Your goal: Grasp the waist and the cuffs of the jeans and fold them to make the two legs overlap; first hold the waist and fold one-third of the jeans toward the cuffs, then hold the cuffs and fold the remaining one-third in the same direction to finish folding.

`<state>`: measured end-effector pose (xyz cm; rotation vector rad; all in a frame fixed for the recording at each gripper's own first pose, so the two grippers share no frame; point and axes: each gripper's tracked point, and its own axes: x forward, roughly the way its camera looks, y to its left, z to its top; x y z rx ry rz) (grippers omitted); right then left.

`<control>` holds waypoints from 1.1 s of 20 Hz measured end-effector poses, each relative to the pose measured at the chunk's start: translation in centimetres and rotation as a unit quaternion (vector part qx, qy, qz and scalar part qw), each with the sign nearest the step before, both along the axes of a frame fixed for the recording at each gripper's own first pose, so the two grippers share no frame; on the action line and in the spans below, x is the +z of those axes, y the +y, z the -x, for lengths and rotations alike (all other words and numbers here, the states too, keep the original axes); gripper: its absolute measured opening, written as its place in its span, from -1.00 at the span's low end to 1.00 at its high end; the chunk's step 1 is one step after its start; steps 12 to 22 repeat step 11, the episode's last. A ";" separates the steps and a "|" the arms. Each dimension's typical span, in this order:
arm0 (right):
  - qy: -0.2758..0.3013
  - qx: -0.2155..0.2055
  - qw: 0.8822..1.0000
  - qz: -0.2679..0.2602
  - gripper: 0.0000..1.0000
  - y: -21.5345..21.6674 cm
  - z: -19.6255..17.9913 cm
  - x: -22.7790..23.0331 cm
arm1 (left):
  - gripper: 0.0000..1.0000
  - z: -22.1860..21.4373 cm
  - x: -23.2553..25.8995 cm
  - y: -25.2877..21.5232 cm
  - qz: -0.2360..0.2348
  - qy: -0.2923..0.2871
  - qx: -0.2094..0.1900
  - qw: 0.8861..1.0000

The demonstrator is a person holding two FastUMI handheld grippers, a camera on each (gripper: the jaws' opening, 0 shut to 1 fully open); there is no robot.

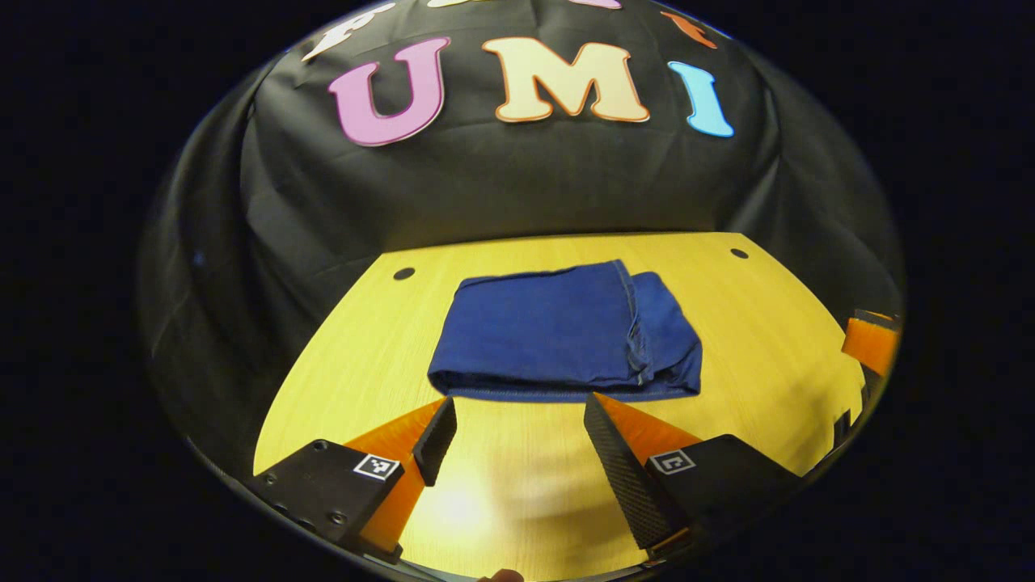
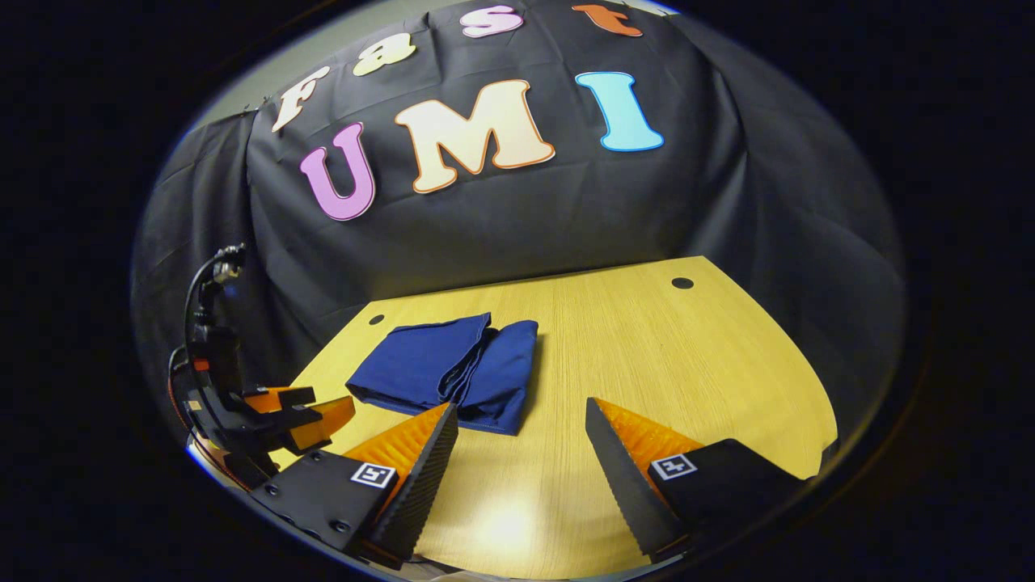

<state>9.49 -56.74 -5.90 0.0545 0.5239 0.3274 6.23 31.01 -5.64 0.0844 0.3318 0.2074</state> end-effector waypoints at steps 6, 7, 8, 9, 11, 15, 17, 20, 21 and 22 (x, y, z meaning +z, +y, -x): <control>0.000 -0.017 1.000 -0.006 0.97 1.5 0.6 0.4 | 0.92 0.0 0.3 2.6 -0.004 0.007 -0.005 1.000; 0.000 -0.021 1.000 -0.003 0.97 1.8 0.6 0.3 | 0.92 -0.3 0.5 2.9 -0.006 0.005 -0.012 1.000; 0.001 -0.029 1.000 0.001 0.97 2.0 0.7 0.3 | 0.92 -0.5 0.8 3.1 -0.006 0.006 -0.018 1.000; 0.003 -0.036 0.999 0.002 0.97 2.2 0.7 0.4 | 0.92 -0.6 0.8 3.4 -0.004 0.008 -0.025 1.000; 0.001 -0.050 0.999 -0.013 0.97 3.4 1.1 1.2 | 0.92 -0.9 1.6 3.8 0.004 0.004 -0.038 0.999; 0.001 -0.050 0.999 -0.013 0.97 3.4 1.1 1.2 | 0.92 -0.9 1.6 3.8 0.004 0.004 -0.038 0.999; 0.001 -0.050 0.999 -0.013 0.97 3.4 1.1 1.2 | 0.92 -0.9 1.6 3.8 0.004 0.004 -0.038 0.999; 0.001 -0.050 0.999 -0.013 0.97 3.4 1.1 1.2 | 0.92 -0.9 1.6 3.8 0.004 0.004 -0.038 0.999; 0.001 -0.050 0.999 -0.013 0.97 3.4 1.1 1.2 | 0.92 -0.9 1.6 3.8 0.004 0.004 -0.038 0.999; 0.001 -0.050 0.999 -0.013 0.97 3.4 1.1 1.2 | 0.92 -0.9 1.6 3.8 0.004 0.004 -0.038 0.999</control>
